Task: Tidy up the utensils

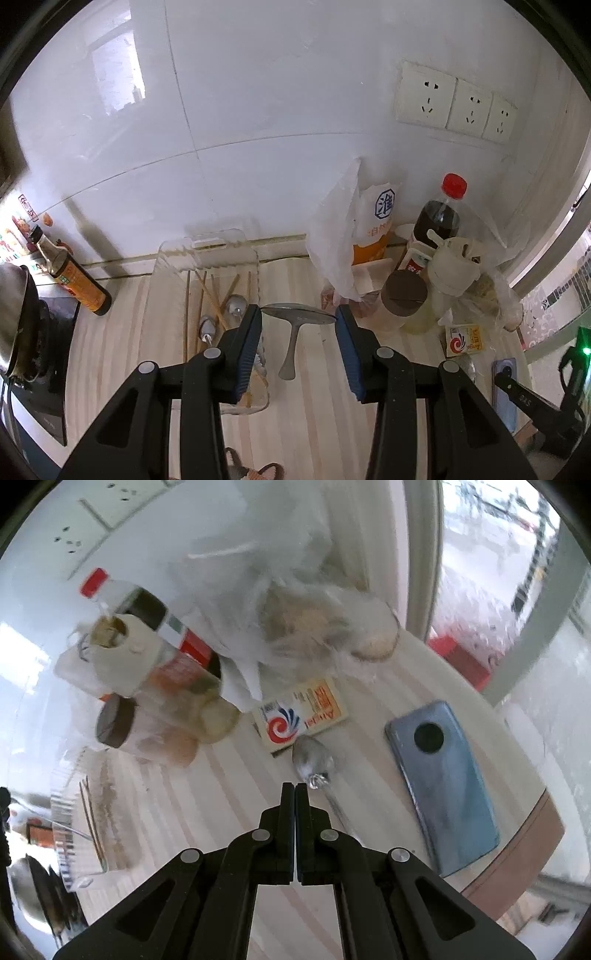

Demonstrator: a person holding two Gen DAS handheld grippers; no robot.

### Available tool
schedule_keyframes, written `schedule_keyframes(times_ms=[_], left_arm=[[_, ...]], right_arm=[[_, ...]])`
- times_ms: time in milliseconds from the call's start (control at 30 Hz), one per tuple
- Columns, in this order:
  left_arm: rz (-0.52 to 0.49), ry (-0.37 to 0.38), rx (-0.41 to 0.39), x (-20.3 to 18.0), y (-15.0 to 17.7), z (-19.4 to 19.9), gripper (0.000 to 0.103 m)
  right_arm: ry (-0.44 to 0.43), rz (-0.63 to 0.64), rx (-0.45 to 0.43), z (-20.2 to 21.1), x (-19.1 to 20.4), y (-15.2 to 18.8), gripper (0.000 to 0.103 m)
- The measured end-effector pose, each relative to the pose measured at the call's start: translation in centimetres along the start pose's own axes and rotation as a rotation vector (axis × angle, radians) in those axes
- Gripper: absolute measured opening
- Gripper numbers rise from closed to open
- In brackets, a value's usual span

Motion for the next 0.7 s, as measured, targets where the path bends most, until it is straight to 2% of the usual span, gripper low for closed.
schedule_keyframes(times_ms=[100, 133, 167, 233, 300, 467, 500, 533, 567, 700], left_arm=[[-0.001, -0.016, 0.0, 0.2, 0.2, 0.0, 0.037], [-0.001, -0.024, 0.003, 0.2, 0.4, -0.2, 0.037], [-0.003, -0.034, 0.005, 0.2, 0.5, -0.4, 0.037], [-0.012, -0.05, 0.016, 0.0, 0.8, -1.1, 0.037], [-0.018, -0.063, 0.026, -0.2, 1.2, -1.7, 0.037], [-0.027, -0.073, 0.053, -1.1, 1.9, -2.8, 0.037], [-0.027, -0.072, 0.058, -1.3, 2.0, -3.0, 0.037], [-0.027, -0.07, 0.061, -1.4, 2.1, -3.1, 0.037], [-0.027, -0.066, 0.063, -1.6, 2.1, -3.1, 0.037], [-0.033, -0.052, 0.057, -2.0, 2.0, -2.8, 0.037]], right_arm=[[0.02, 0.046, 0.043, -0.7, -0.2, -1.0, 0.005], [0.026, 0.066, 0.074, -1.2, -0.4, -1.1, 0.015], [0.032, 0.082, 0.099, -2.1, -0.5, -1.1, 0.033], [0.064, 0.142, 0.115, -3.6, -0.4, -1.0, 0.046], [0.118, 0.228, 0.128, -5.1, -0.2, -0.8, 0.046], [0.197, 0.305, 0.229, -9.2, -0.5, 0.5, 0.045], [0.186, 0.297, 0.21, -9.1, -0.5, 0.3, 0.04], [0.177, 0.299, 0.202, -9.0, -0.4, 0.2, 0.011], [0.189, 0.307, 0.199, -9.0, -0.3, 0.1, 0.004], [0.155, 0.27, 0.175, -8.1, -0.3, -0.3, 0.003]])
Point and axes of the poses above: each gripper's, at about its wrist camera, not at the fingertips, and z roughly against the way its jaws point, x to its left, y to its underside, the point moved 2 cm from there along -z, roughly the way its jaws point, and after that the axes turned 13 degrees about -x, right-handed, at the moved point
